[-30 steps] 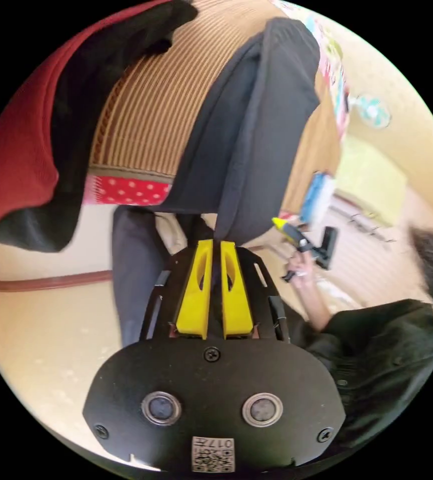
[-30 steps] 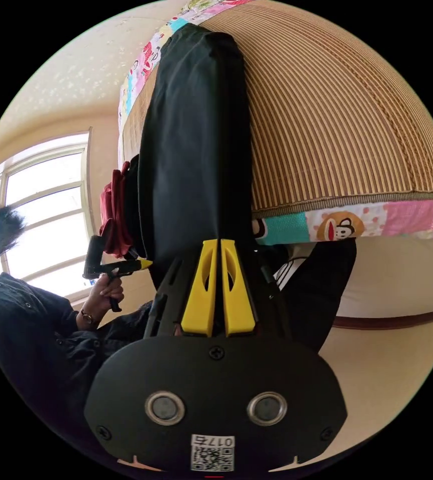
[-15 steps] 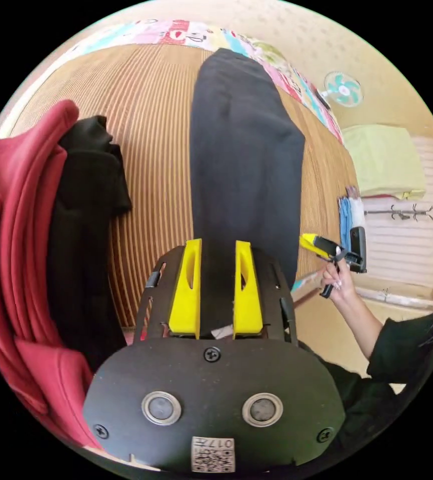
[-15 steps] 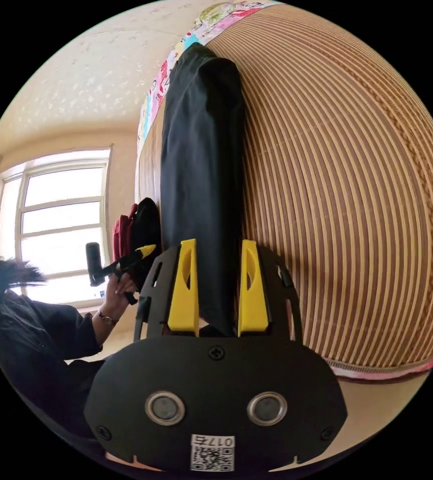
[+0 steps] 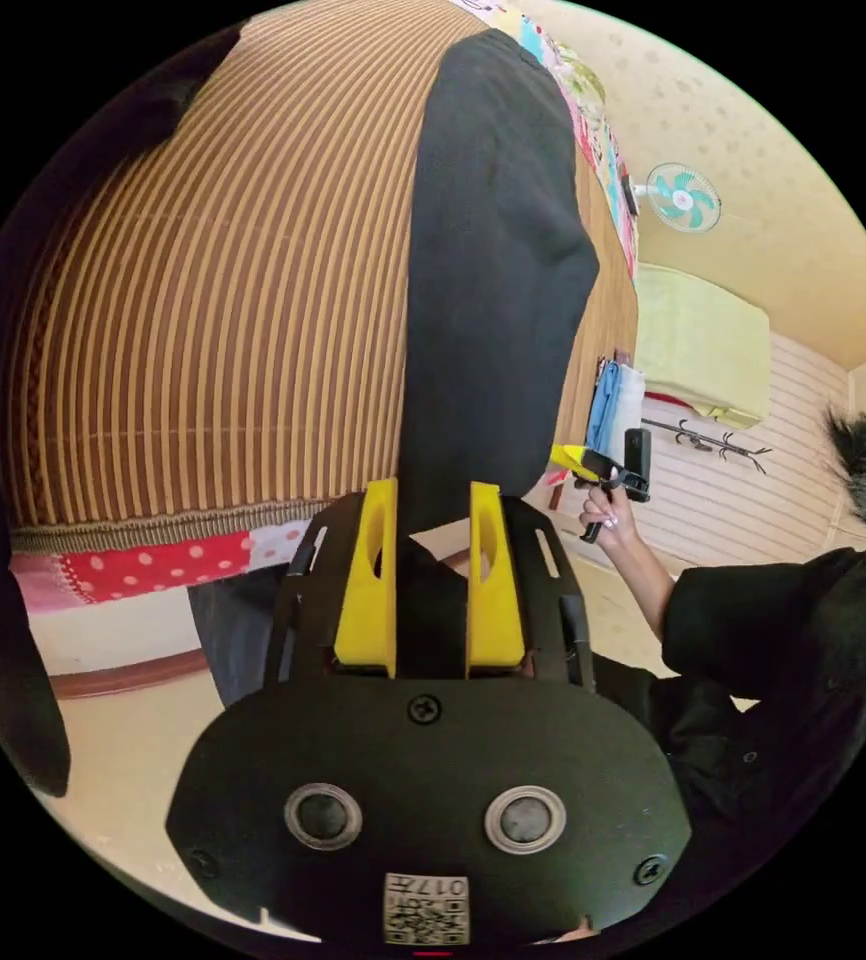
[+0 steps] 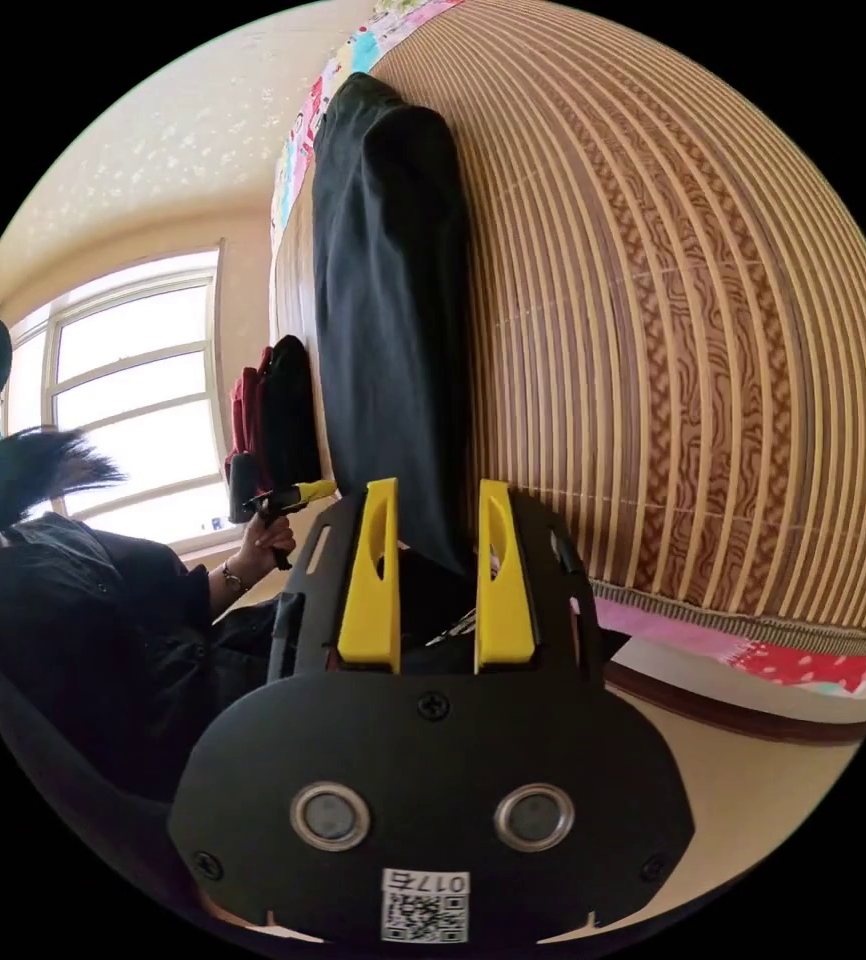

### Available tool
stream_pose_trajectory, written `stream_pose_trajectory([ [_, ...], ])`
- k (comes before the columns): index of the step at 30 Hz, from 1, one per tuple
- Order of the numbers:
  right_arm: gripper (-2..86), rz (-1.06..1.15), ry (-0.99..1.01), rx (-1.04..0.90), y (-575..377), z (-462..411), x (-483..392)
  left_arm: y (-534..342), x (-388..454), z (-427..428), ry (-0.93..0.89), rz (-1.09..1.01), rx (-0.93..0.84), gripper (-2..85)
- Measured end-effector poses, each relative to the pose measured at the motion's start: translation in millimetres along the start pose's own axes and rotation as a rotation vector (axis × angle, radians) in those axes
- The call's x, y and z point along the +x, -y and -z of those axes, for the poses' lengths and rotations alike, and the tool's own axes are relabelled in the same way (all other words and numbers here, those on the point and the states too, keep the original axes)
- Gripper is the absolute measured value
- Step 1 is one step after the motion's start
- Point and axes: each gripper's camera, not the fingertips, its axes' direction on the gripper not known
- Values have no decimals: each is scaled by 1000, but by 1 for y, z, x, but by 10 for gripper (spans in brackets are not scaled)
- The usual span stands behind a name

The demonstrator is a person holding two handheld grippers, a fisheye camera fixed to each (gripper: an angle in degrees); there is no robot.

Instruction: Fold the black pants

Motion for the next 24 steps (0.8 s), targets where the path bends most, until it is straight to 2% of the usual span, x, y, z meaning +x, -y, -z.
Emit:
stream_pose_trajectory([
  [3,110,-18,149,25,18,8,15,22,-19,-9,-68,-18,12,112],
  [5,96,21,277,-53,39,-18,11,30,-20,-25,-46,-62,-24,90],
  [7,79,48,290,-137,46,-41,-4,31,-21,-37,-1,-80,-47,65],
  [10,41,93,261,-149,31,-37,-29,21,-36,-40,-96,-15,-72,44],
  [13,19,162,359,-124,-5,-4,-69,-5,-12,-21,-201,-144,-62,33],
  [16,7,349,478,-49,-46,58,-152,-36,43,18,-358,-305,10,27],
  [18,4,464,539,40,-66,107,-207,-57,100,66,-477,-453,126,24],
  [20,2,646,591,157,-86,176,-286,-71,148,104,-532,-579,217,22],
  [24,0,933,572,236,-108,255,-416,-99,269,175,-516,-848,414,28],
])
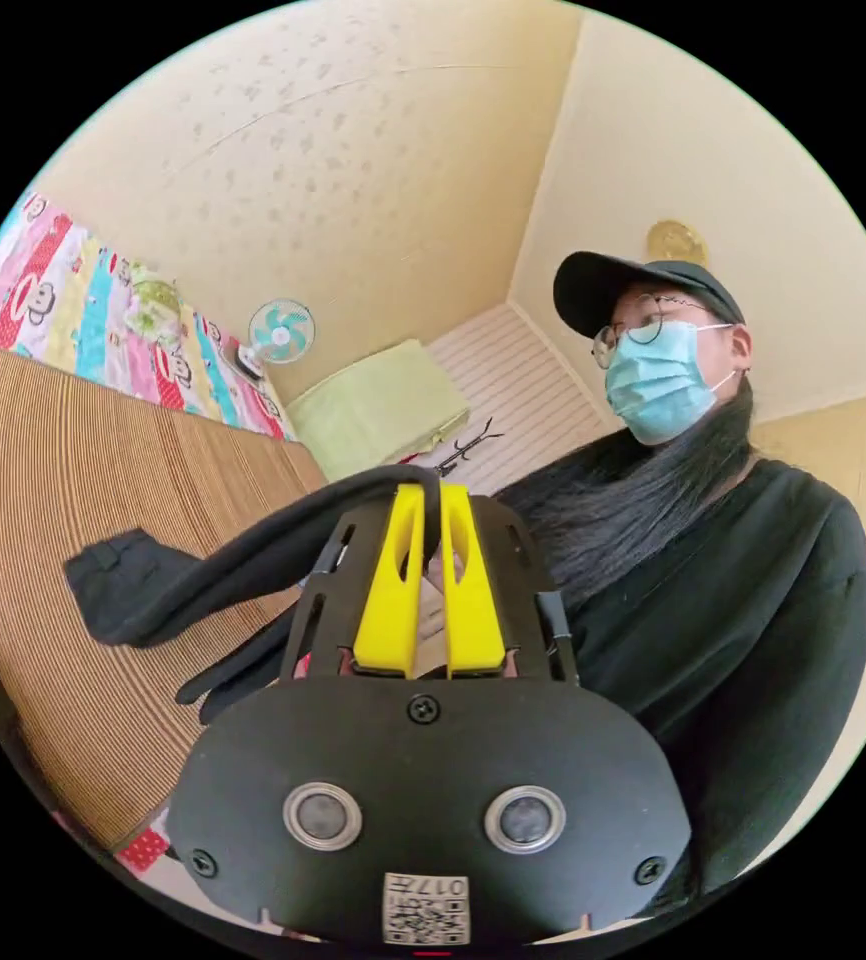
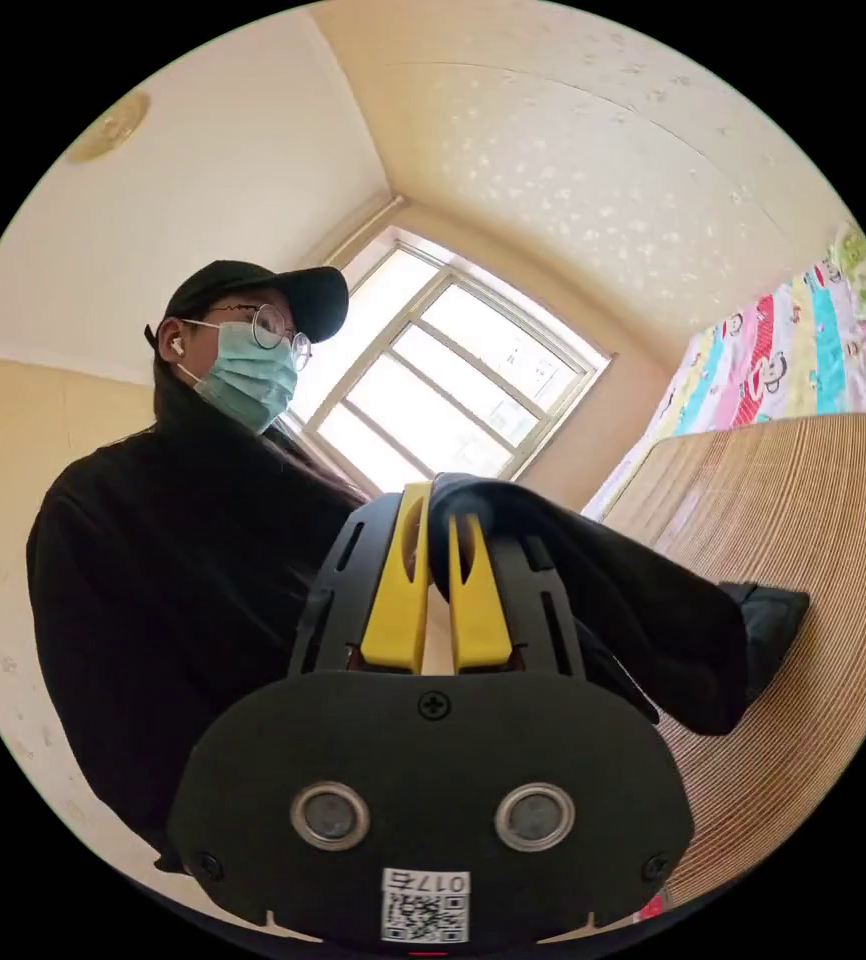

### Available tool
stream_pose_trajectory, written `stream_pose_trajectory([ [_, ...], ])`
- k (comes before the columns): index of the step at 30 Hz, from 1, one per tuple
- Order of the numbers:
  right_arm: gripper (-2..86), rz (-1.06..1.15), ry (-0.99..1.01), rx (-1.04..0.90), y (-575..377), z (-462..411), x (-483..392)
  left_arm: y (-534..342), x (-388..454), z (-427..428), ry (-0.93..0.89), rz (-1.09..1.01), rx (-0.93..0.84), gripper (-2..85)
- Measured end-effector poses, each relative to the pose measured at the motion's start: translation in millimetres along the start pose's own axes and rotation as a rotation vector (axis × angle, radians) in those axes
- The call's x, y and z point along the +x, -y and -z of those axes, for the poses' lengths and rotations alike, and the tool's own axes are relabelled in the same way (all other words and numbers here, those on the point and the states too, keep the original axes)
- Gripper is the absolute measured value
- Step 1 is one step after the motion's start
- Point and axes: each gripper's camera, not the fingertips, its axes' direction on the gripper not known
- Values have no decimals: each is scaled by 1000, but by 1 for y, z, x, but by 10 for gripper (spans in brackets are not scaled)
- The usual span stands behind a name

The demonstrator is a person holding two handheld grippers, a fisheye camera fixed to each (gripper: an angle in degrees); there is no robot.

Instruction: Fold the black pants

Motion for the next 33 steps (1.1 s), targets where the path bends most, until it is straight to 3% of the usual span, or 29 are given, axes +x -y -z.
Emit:
stream_pose_trajectory([
  [2,-1,96,-22,8,62,-7,-48,31,32,-5,28,-78,52,30],
  [6,-1,76,-151,-12,127,-16,-51,81,50,-31,220,-113,83,33],
  [13,1,-113,-315,-78,161,-38,111,106,-88,-75,332,148,52,35],
  [18,11,-175,-410,-178,75,-57,171,30,-145,-121,451,206,-140,44],
  [21,39,-405,-580,-364,-44,-70,233,-65,-194,-161,550,436,-373,58],
  [24,107,-812,-732,-553,-176,-68,301,-158,-245,-184,569,721,-609,97],
  [26,122,-980,-676,-467,-228,-50,323,-179,-259,-180,531,807,-569,104],
  [29,135,-1003,-596,-207,-228,-25,347,-164,-283,-163,517,832,-406,114],
  [33,168,-983,-553,-102,-209,-19,419,-114,-348,-163,564,774,-328,146],
])
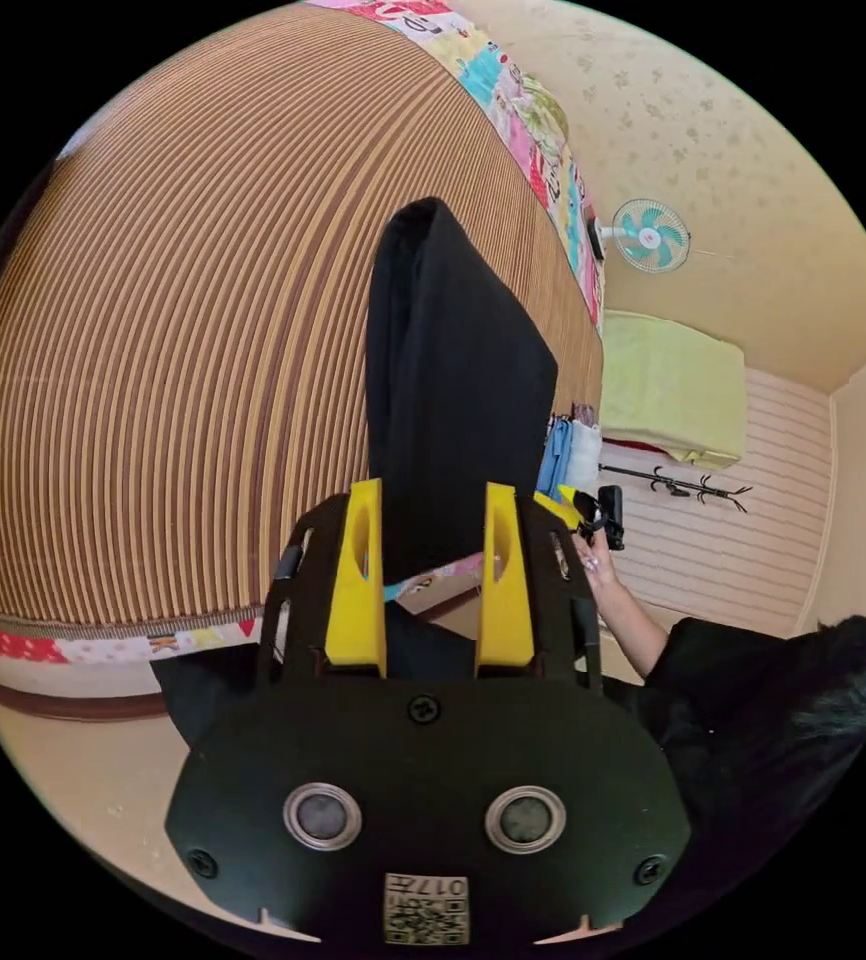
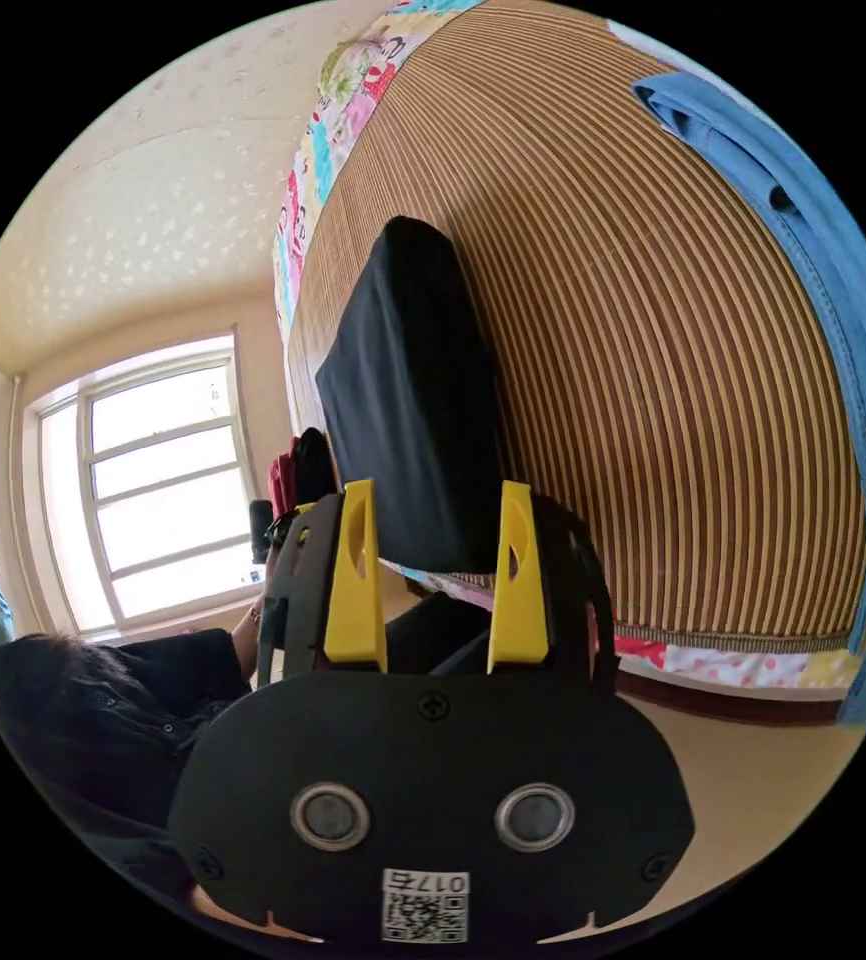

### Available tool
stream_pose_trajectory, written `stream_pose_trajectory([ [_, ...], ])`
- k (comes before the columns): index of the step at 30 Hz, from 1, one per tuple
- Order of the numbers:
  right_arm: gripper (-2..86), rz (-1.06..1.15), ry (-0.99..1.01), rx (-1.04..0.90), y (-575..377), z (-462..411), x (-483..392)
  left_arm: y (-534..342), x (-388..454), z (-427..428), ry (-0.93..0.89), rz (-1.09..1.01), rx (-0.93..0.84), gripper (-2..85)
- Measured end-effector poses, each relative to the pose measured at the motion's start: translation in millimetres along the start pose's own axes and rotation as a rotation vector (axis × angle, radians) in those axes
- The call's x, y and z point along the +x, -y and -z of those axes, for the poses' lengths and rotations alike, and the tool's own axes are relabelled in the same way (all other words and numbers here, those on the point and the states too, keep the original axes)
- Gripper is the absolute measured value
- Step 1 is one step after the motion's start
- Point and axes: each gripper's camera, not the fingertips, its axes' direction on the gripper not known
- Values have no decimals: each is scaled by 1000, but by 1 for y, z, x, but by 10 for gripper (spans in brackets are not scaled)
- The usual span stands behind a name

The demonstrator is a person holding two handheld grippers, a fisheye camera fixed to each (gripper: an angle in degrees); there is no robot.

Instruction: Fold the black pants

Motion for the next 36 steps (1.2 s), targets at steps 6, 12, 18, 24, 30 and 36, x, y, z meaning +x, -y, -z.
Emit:
stream_pose_trajectory([
  [6,148,125,154,-294,105,-115,-6,86,-8,-54,-17,-46,-155,130],
  [12,86,127,133,-356,82,-164,-38,60,9,-46,-68,42,-176,68],
  [18,58,271,165,-328,17,-107,-94,9,98,-28,-140,-47,-326,66],
  [24,59,364,129,-210,-5,37,-130,14,257,-63,-258,-297,-378,68],
  [30,79,361,-193,-94,8,193,-124,48,412,-185,-291,-542,-463,81],
  [36,107,-221,-860,-54,33,212,-2,38,411,-302,51,-615,-922,36],
])
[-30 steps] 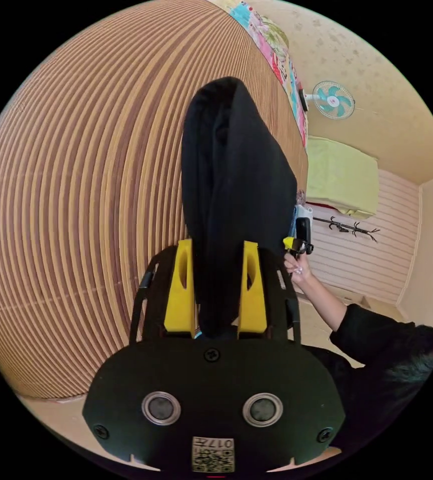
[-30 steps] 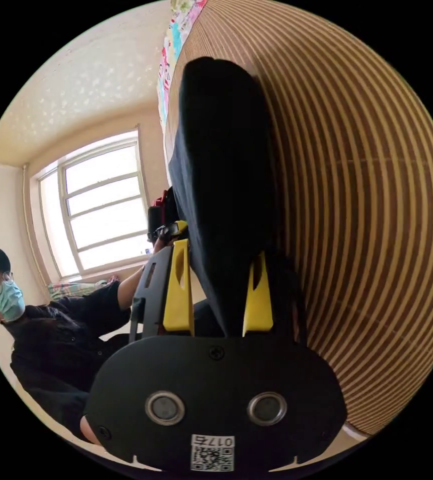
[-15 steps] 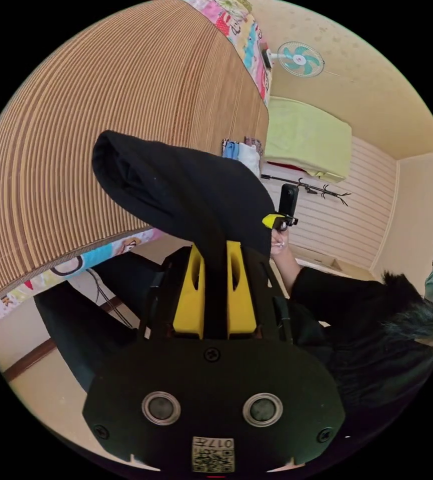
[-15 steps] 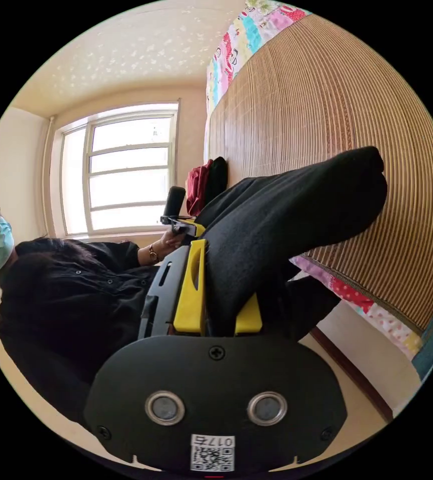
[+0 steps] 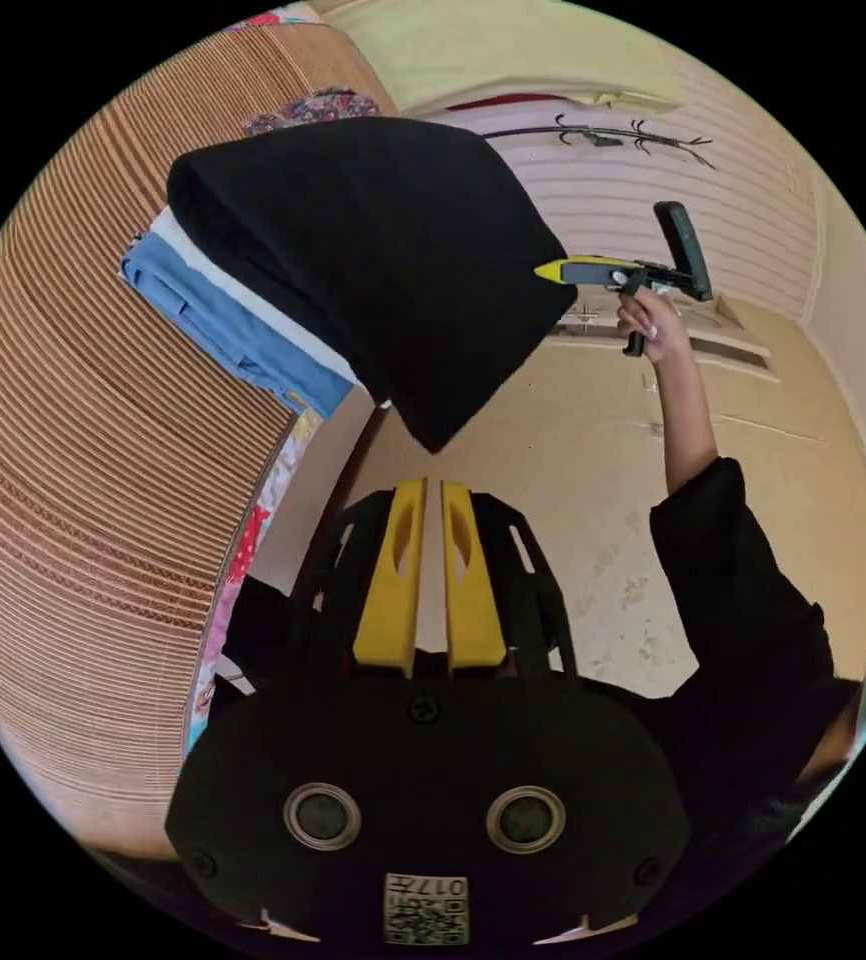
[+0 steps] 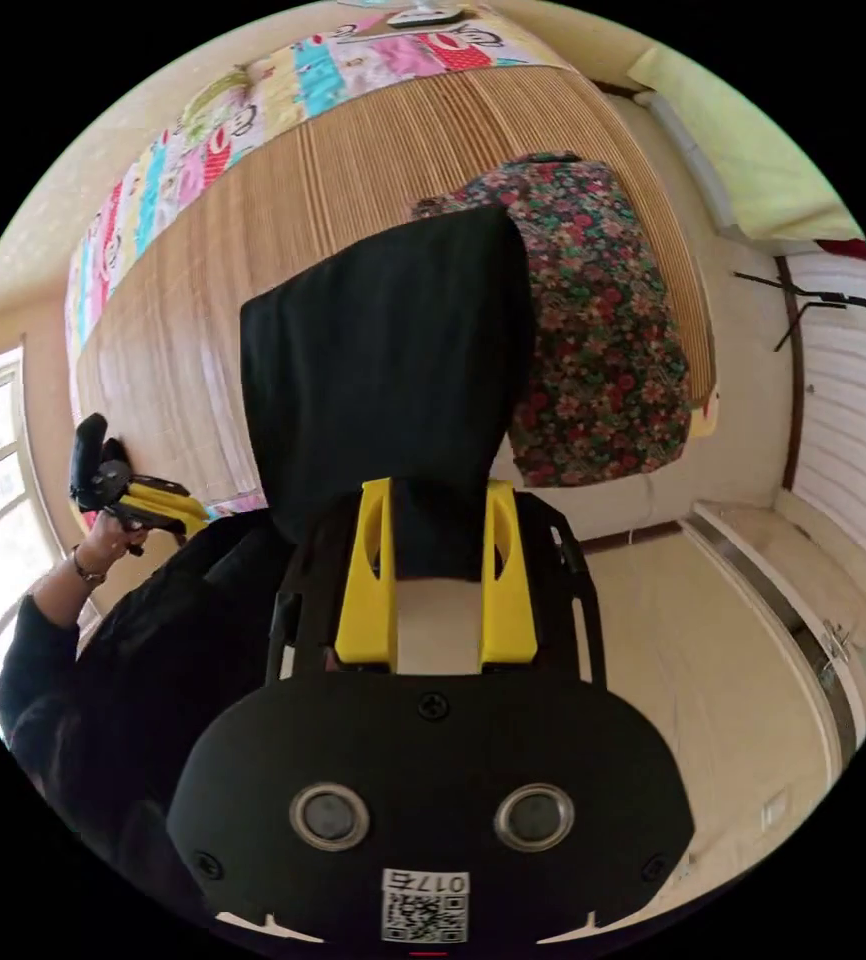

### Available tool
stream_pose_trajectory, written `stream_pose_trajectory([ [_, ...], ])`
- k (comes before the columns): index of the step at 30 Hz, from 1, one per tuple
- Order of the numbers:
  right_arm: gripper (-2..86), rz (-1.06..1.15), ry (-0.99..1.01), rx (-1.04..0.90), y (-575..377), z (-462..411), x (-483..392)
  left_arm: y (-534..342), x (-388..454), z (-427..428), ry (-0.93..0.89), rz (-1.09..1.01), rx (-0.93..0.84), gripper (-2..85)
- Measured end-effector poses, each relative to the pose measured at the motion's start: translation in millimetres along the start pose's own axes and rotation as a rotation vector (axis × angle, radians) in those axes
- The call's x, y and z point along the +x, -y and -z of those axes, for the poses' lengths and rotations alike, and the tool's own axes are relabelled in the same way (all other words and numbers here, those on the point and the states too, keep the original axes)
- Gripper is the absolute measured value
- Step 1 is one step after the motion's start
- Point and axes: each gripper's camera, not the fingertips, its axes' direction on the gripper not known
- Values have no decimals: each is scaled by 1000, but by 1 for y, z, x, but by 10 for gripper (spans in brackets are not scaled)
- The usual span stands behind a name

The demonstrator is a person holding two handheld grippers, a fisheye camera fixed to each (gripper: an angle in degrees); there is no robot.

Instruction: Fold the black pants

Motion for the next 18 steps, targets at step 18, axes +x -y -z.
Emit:
stream_pose_trajectory([
  [18,3,39,541,44,-86,-315,-332,-610,-31,28,695,964,884,86],
])
